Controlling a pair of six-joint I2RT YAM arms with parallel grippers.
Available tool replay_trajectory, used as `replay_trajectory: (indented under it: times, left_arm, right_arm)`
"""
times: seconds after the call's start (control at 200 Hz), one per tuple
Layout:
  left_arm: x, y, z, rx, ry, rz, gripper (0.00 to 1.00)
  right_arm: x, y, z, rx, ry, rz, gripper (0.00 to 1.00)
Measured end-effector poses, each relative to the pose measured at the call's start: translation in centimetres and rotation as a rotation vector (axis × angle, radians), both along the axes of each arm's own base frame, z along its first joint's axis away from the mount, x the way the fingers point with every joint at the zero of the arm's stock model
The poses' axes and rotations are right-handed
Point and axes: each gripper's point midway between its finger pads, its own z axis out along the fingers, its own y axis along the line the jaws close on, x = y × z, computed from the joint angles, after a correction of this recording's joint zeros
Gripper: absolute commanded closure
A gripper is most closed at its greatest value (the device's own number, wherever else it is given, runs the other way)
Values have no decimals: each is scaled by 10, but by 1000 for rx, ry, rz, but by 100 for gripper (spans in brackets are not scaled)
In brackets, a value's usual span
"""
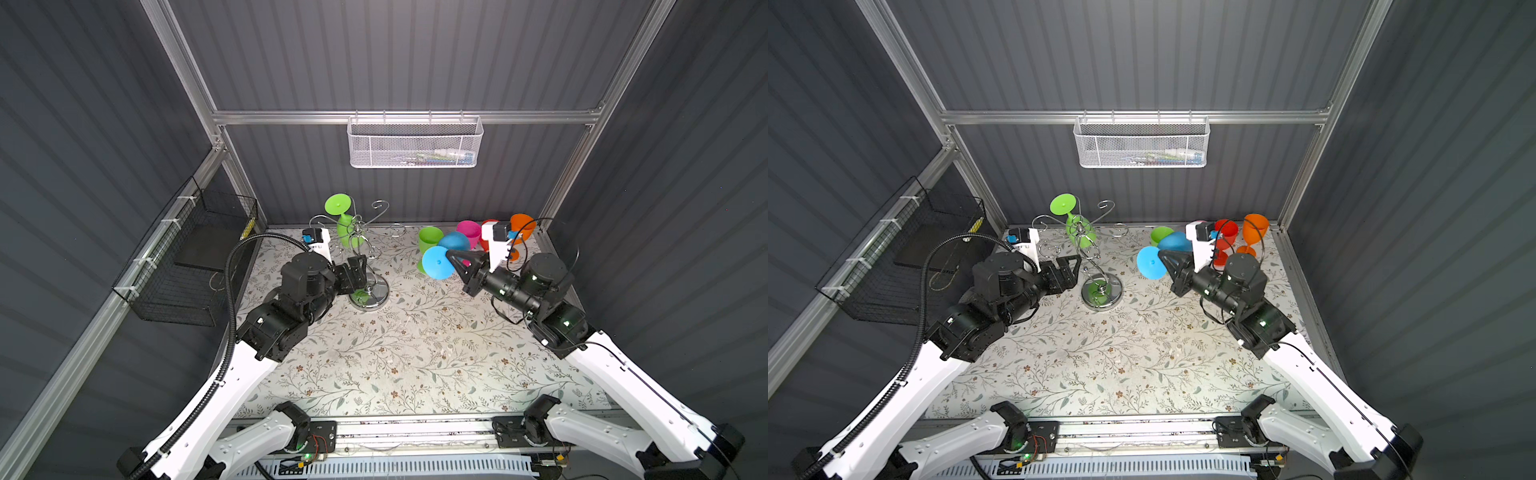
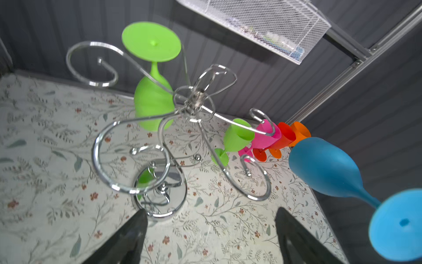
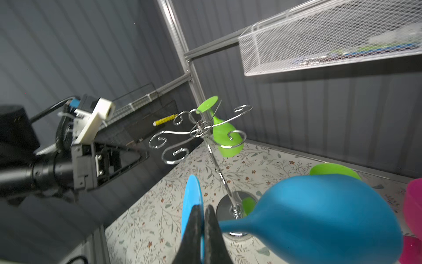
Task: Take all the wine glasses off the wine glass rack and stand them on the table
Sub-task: 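Carry the blue glass toward the robot, bowl hanging down, with right gripper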
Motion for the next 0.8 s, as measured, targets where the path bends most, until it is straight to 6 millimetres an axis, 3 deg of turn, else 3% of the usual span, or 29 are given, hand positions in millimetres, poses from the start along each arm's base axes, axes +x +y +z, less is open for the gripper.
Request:
replay_trajectory:
  times: [0.14,0.39,0.801]
  left_arm:
    - [-10,1,-24,-145,136,53,13]
    - [-29,-2,-87,-296,380,143,13]
    - [-71,13,-145,-454,547,258,16]
  right_arm:
    - [-18,16,-30,-89,-28,44,100]
    - [-40,51,-78,-259,-94,98,100]
    - [-76,93,-133,-454,-271,164,100]
